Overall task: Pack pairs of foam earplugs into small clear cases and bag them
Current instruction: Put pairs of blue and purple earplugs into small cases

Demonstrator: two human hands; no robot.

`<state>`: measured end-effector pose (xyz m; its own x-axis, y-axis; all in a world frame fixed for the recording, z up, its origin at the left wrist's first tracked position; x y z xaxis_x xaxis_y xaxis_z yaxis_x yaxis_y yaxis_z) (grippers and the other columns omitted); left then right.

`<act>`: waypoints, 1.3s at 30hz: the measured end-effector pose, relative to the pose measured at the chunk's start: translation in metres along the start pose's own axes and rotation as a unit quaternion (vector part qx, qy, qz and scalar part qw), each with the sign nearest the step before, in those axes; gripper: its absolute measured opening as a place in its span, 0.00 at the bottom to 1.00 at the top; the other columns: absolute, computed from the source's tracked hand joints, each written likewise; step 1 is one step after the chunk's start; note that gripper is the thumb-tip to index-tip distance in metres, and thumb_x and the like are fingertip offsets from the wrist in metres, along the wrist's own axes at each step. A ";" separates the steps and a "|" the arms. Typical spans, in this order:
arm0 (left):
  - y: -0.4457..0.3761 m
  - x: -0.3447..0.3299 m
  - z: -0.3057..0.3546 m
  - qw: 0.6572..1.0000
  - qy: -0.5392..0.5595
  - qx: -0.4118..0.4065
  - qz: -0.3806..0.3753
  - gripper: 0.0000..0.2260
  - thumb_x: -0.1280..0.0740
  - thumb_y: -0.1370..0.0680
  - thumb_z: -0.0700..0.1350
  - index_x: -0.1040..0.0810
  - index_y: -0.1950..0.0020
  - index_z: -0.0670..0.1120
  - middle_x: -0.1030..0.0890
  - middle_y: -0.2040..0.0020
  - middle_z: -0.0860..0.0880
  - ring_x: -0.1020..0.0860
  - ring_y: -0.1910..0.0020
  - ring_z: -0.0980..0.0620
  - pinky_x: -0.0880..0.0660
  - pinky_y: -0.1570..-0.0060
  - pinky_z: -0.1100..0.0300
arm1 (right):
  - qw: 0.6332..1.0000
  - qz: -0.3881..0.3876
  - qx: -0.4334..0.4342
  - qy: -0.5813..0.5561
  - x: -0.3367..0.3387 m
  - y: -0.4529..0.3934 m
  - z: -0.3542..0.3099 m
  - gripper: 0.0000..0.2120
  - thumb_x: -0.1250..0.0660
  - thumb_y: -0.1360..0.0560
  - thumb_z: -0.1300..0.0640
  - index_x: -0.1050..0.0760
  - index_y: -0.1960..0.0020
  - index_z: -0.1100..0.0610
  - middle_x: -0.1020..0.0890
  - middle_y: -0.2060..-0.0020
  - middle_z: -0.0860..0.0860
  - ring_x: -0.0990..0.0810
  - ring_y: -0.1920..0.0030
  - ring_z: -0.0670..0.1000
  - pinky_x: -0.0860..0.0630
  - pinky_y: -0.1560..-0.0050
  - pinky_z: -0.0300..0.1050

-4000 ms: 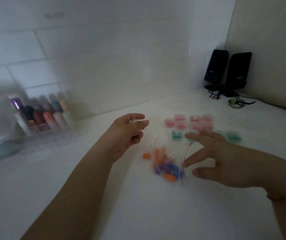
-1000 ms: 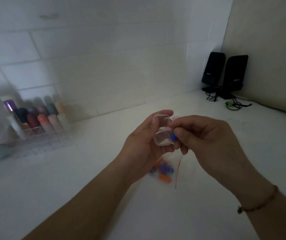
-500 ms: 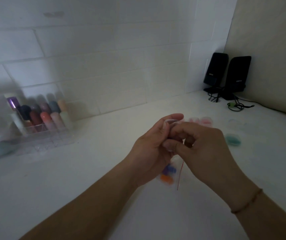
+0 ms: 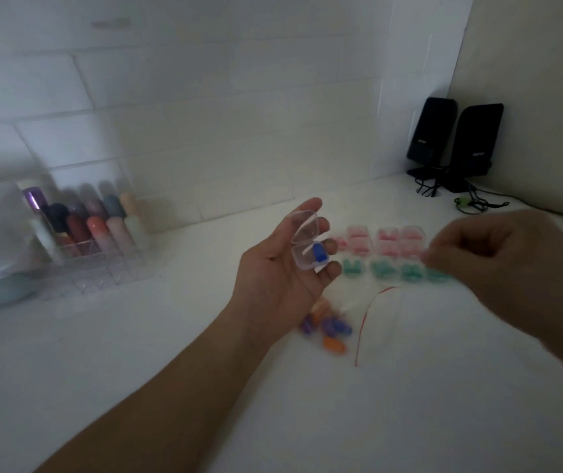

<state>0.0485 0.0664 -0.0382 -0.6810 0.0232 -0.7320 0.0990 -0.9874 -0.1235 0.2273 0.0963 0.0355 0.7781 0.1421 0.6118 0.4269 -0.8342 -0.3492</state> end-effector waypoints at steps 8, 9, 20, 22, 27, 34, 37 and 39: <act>-0.002 0.008 0.001 1.000 0.011 -0.010 0.022 0.20 0.29 0.32 0.46 0.21 0.41 0.44 0.24 0.54 0.46 0.27 0.62 0.49 0.30 0.59 0.55 | 0.943 -0.242 -0.013 0.230 -0.082 0.014 0.024 0.09 0.30 0.29 0.41 0.19 0.50 0.39 0.29 0.71 0.35 0.28 0.66 0.37 0.28 0.53 0.37; -0.001 0.008 0.001 1.000 0.011 -0.011 0.021 0.20 0.29 0.32 0.46 0.21 0.41 0.44 0.24 0.54 0.46 0.26 0.63 0.49 0.30 0.59 0.54 | 0.944 -0.227 -0.007 0.239 -0.086 0.014 0.021 0.09 0.32 0.28 0.40 0.19 0.49 0.39 0.29 0.68 0.36 0.28 0.63 0.39 0.27 0.52 0.40; 0.001 0.007 0.003 1.000 0.008 -0.013 0.022 0.20 0.29 0.32 0.47 0.20 0.42 0.44 0.24 0.54 0.46 0.25 0.64 0.50 0.30 0.60 0.54 | 0.953 -0.144 0.017 0.265 -0.099 0.016 0.008 0.19 0.37 0.30 0.30 0.21 0.57 0.43 0.24 0.66 0.44 0.24 0.60 0.47 0.29 0.61 0.40; 0.001 0.006 0.003 1.000 0.005 -0.011 0.024 0.20 0.28 0.33 0.47 0.20 0.42 0.45 0.24 0.54 0.46 0.26 0.64 0.50 0.30 0.60 0.54 | 0.956 -0.164 0.000 0.244 -0.089 0.013 0.013 0.12 0.32 0.30 0.38 0.25 0.63 0.46 0.23 0.66 0.43 0.22 0.60 0.45 0.28 0.60 0.40; 0.002 0.003 0.004 1.000 -0.003 -0.008 0.025 0.20 0.28 0.34 0.47 0.20 0.42 0.44 0.23 0.54 0.46 0.24 0.64 0.49 0.29 0.61 0.54 | 0.981 -0.171 -0.086 0.024 -0.041 0.006 0.016 0.05 0.27 0.30 0.59 0.23 0.62 0.54 0.17 0.73 0.48 0.21 0.74 0.46 0.24 0.68 0.38; 0.004 -0.005 -0.005 0.999 -0.046 0.016 0.017 0.20 0.29 0.32 0.47 0.20 0.40 0.45 0.24 0.52 0.46 0.25 0.60 0.48 0.28 0.58 0.54 | 0.947 -0.111 -0.062 -0.295 -0.047 0.001 -0.001 0.08 0.30 0.31 0.66 0.18 0.59 0.54 0.18 0.69 0.50 0.23 0.71 0.43 0.26 0.70 0.33; 0.006 -0.004 -0.006 0.997 -0.068 0.017 0.020 0.16 0.36 0.24 0.48 0.20 0.39 0.45 0.24 0.51 0.45 0.24 0.56 0.47 0.27 0.48 0.48 | 0.921 -0.124 -0.069 -0.364 -0.060 0.002 -0.004 0.08 0.33 0.29 0.66 0.18 0.57 0.56 0.15 0.59 0.53 0.17 0.62 0.48 0.21 0.65 0.40; 0.007 -0.004 -0.006 0.997 -0.072 0.014 0.024 0.15 0.38 0.24 0.48 0.20 0.41 0.45 0.24 0.51 0.45 0.24 0.53 0.46 0.29 0.43 0.45 | 0.910 -0.120 -0.060 -0.392 -0.064 0.001 -0.006 0.09 0.35 0.28 0.68 0.19 0.54 0.58 0.16 0.60 0.54 0.18 0.62 0.51 0.22 0.65 0.40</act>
<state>0.0563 0.0602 -0.0403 -0.7736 -0.0450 -0.6321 0.1146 -0.9910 -0.0696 0.1756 0.0828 0.0004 0.7789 0.6251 -0.0502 0.6112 -0.7746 -0.1624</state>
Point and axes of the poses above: each hand's wrist, its own y-axis away from the middle knuckle, its own x-axis out of the back of the hand, z = x × y, the point moved 9 cm from there along -y, towards the middle knuckle
